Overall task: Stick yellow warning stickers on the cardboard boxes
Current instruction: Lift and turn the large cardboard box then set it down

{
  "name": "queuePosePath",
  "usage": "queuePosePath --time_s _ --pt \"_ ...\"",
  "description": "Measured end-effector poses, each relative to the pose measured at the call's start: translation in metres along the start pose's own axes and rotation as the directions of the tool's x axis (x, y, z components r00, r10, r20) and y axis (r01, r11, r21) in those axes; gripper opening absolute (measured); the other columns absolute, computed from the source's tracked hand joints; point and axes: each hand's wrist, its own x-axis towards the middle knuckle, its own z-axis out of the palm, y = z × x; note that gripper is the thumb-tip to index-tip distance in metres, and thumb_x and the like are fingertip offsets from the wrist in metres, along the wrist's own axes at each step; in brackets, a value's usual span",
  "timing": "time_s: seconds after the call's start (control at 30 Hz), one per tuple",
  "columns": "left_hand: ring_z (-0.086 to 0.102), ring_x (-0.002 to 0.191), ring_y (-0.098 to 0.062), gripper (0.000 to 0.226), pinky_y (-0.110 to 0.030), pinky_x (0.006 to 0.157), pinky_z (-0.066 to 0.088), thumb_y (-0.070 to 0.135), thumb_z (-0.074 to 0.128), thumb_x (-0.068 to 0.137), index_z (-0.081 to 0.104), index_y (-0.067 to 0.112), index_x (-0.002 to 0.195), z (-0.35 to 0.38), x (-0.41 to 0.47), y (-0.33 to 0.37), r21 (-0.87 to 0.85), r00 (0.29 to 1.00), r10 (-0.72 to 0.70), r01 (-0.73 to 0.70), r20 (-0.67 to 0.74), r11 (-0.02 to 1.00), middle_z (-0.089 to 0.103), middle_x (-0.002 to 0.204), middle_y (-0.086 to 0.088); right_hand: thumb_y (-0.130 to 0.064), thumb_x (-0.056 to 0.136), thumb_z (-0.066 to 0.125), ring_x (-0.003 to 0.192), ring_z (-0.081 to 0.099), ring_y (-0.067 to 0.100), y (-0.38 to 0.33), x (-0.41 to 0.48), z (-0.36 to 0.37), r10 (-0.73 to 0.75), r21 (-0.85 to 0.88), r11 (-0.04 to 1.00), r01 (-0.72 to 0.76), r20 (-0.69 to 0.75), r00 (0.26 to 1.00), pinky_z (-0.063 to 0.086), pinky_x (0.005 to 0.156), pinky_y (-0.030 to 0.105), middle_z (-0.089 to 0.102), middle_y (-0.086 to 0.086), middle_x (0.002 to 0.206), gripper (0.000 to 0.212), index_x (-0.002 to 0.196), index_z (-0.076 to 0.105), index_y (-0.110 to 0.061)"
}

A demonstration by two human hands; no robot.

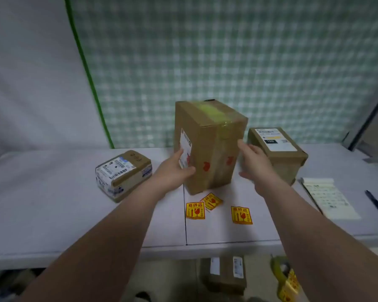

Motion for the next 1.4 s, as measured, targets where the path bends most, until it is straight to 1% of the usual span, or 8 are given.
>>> queuePosePath --time_s 0.1,0.23,0.43,0.6,0.77,1.07,1.27,1.4 --pt "0.047 0.123 -0.023 0.069 -0.038 0.096 0.045 0.021 0.061 0.089 0.024 0.027 0.146 0.002 0.018 -0.009 -0.126 0.996 -0.026 0.015 -0.088 0.992 0.037 0.148 -0.001 -0.061 0.074 0.066 0.127 0.044 0.022 0.013 0.014 0.011 0.009 0.040 0.999 -0.010 0.027 1.000 0.038 0.106 0.050 0.028 -0.001 0.154 0.098 0.150 0.015 -0.027" --pt "0.031 0.137 -0.027 0.098 -0.048 0.106 0.038 0.030 0.074 0.078 0.007 0.030 0.149 -0.003 0.045 -0.025 -0.275 0.989 -0.104 0.072 -0.103 0.959 0.019 0.157 -0.001 -0.068 0.045 0.079 0.138 0.034 0.021 0.036 0.026 0.027 -0.039 0.101 0.994 0.031 0.078 0.996 0.031 0.112 0.050 0.026 -0.002 0.156 0.135 0.150 0.000 -0.035" --pt "0.018 0.143 -0.025 0.125 -0.049 0.111 0.030 0.036 0.083 0.062 -0.010 0.038 0.146 -0.017 0.073 -0.030 -0.237 0.998 -0.057 0.050 -0.020 0.970 0.003 0.159 0.003 -0.043 0.050 0.090 0.145 0.010 0.015 0.044 0.024 0.055 -0.332 -0.187 0.929 0.319 -0.038 0.943 0.016 0.110 0.029 -0.001 0.000 0.159 0.145 0.146 -0.019 -0.036" --pt "0.023 0.141 -0.017 0.125 -0.042 0.111 0.028 0.035 0.084 0.062 -0.009 0.039 0.146 -0.016 0.085 -0.024 -0.234 0.988 -0.031 0.066 0.149 0.970 0.017 0.156 0.010 -0.062 0.041 0.084 0.146 0.003 0.025 0.041 0.032 0.068 -0.359 -0.331 0.890 0.314 -0.082 0.930 0.020 0.115 0.051 -0.012 0.005 0.157 0.149 0.141 -0.025 -0.044" --pt "0.028 0.131 -0.005 0.094 -0.026 0.099 0.028 0.029 0.069 0.080 0.005 0.038 0.148 -0.016 0.081 -0.019 -0.262 0.976 0.052 0.005 0.213 0.965 0.025 0.150 0.015 -0.043 0.056 0.087 0.141 0.022 0.027 0.034 0.045 0.061 -0.350 -0.291 0.904 0.313 -0.085 0.933 0.026 0.109 0.038 0.003 0.005 0.153 0.141 0.144 -0.024 -0.038" --pt "0.021 0.142 -0.017 0.059 -0.045 0.110 0.032 0.069 0.023 0.086 0.027 0.048 0.141 -0.005 0.065 -0.002 -0.318 0.981 -0.035 0.096 0.192 0.943 0.019 0.156 0.009 -0.054 0.044 0.088 0.146 0.009 0.027 0.021 0.054 0.067 -0.302 -0.257 0.932 0.256 -0.160 0.940 0.023 0.115 0.049 -0.016 0.009 0.157 0.148 0.141 -0.024 -0.044" --pt "0.022 0.142 -0.019 0.055 -0.042 0.106 0.035 0.070 0.029 0.083 0.035 0.053 0.135 0.002 0.063 -0.007 -0.346 0.981 -0.038 0.103 0.189 0.933 0.022 0.155 0.010 -0.046 0.050 0.087 0.143 0.017 0.032 0.017 0.062 0.063 -0.291 -0.280 0.931 0.232 -0.190 0.938 0.027 0.113 0.051 -0.008 0.013 0.156 0.143 0.142 -0.022 -0.044" --pt "0.051 0.108 -0.004 0.031 -0.034 0.084 0.046 0.039 0.048 0.094 0.040 0.045 0.124 0.005 0.061 -0.011 -0.487 0.999 -0.017 0.030 0.030 0.873 0.054 0.119 0.017 -0.048 0.046 0.085 0.139 0.026 0.028 0.008 0.064 0.055 -0.214 -0.112 0.974 0.196 -0.179 0.960 0.032 0.110 0.049 0.008 0.004 0.156 0.142 0.143 -0.018 -0.045"
